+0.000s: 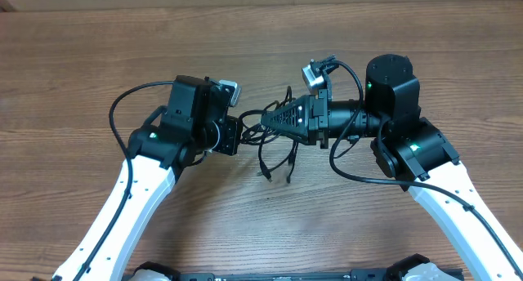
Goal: Untangle cables
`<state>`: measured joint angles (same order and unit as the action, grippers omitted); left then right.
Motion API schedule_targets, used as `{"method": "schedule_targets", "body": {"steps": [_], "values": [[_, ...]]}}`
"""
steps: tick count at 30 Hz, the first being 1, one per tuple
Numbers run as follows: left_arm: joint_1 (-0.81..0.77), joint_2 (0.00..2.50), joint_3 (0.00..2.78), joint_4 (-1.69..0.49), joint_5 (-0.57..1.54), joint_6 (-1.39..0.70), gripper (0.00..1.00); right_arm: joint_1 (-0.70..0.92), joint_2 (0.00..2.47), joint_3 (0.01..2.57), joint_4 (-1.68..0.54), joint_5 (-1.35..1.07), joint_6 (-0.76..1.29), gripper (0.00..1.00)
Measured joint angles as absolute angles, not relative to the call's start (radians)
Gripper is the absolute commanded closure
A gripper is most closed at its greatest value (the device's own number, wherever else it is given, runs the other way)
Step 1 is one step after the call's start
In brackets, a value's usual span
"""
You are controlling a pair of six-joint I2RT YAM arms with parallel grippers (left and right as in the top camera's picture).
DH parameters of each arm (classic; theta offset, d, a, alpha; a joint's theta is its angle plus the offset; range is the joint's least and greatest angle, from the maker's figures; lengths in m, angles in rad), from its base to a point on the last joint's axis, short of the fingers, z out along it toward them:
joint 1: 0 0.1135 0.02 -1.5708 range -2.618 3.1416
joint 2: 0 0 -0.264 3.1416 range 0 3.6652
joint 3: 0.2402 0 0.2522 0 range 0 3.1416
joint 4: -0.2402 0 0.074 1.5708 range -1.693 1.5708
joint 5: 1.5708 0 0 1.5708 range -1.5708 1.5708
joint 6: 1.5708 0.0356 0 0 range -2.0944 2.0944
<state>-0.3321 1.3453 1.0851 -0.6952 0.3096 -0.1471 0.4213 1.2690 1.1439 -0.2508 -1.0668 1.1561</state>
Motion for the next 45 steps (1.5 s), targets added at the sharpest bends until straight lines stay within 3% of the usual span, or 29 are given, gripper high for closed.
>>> {"method": "schedule_targets", "body": {"steps": [17,27,33,34,36,38,40,45], "values": [[-0.31,1.382,1.085,-0.523,0.315,-0.297,0.96,0.421,1.269,1.144,-0.237,-1.179,1.143,0.96],[-0.083,1.382,1.085,-0.34,0.596,-0.455,0.96,0.421,1.269,1.144,-0.345,-1.185,1.033,0.96],[-0.058,1.382,1.085,-0.351,0.799,-0.439,0.96,0.421,1.269,1.144,-0.462,-1.135,0.953,0.96],[-0.058,1.382,1.085,-0.353,0.836,-0.414,0.83,0.421,1.269,1.144,-0.493,-1.123,0.936,0.96],[-0.058,1.382,1.085,-0.369,0.928,-0.351,0.49,0.421,1.269,1.144,-0.535,-1.097,0.91,0.96],[-0.058,1.382,1.085,-0.395,1.004,-0.286,0.3,0.421,1.269,1.144,-0.586,-1.062,0.889,0.96],[-0.058,1.382,1.085,-0.436,1.045,-0.244,0.19,0.421,1.269,1.144,-0.642,-1.016,0.873,0.96],[-0.058,1.382,1.085,-0.489,1.048,-0.19,0.13,0.421,1.269,1.144,-0.682,-0.946,0.859,0.96]]}}
